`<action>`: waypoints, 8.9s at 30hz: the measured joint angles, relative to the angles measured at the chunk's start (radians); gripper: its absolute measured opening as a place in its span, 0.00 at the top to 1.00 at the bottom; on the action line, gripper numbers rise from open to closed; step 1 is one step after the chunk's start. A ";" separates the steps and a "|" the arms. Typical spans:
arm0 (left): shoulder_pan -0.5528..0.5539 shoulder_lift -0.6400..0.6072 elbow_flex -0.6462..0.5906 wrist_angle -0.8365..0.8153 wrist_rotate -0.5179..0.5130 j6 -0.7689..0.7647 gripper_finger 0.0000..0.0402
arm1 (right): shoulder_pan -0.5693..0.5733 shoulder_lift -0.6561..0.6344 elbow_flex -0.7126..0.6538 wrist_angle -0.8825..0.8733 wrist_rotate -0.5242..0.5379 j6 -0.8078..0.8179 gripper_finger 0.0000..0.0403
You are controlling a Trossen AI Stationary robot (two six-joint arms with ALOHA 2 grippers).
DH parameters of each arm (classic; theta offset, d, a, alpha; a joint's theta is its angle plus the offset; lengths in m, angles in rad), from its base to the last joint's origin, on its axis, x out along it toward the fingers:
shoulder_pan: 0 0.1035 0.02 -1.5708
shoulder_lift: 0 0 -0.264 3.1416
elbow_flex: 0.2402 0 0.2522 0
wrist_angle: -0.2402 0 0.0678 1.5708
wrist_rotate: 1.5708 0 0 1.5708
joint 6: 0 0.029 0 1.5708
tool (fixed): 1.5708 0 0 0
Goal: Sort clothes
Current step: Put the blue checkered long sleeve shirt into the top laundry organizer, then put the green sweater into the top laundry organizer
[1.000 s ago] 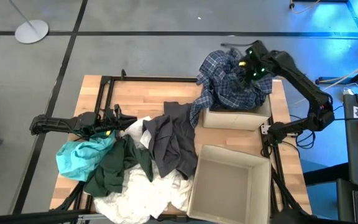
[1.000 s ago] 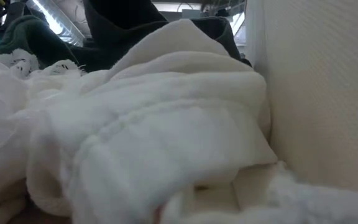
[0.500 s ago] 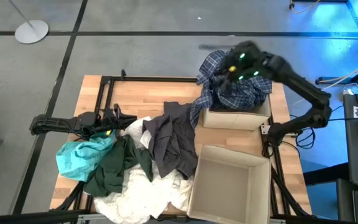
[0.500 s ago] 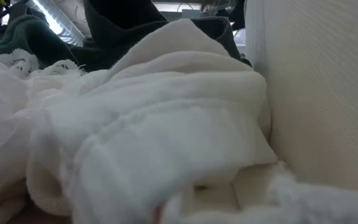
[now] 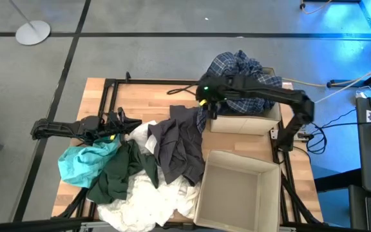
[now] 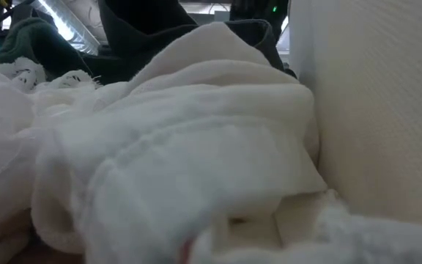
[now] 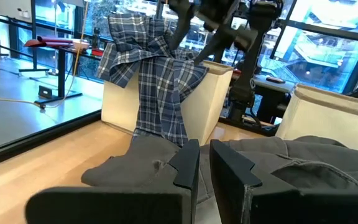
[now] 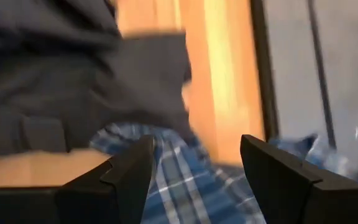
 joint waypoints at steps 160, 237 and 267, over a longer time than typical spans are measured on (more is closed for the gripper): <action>0.000 0.001 0.000 -0.001 0.001 0.035 0.93 | -0.286 0.061 0.012 -0.078 0.203 -0.130 0.57; 0.000 0.000 0.000 -0.001 0.001 0.030 0.93 | -0.596 -0.326 -0.430 -0.094 0.029 0.105 0.98; -0.001 0.000 0.000 -0.001 0.001 -0.012 0.93 | -0.585 -0.319 0.096 -0.294 -0.168 0.221 0.33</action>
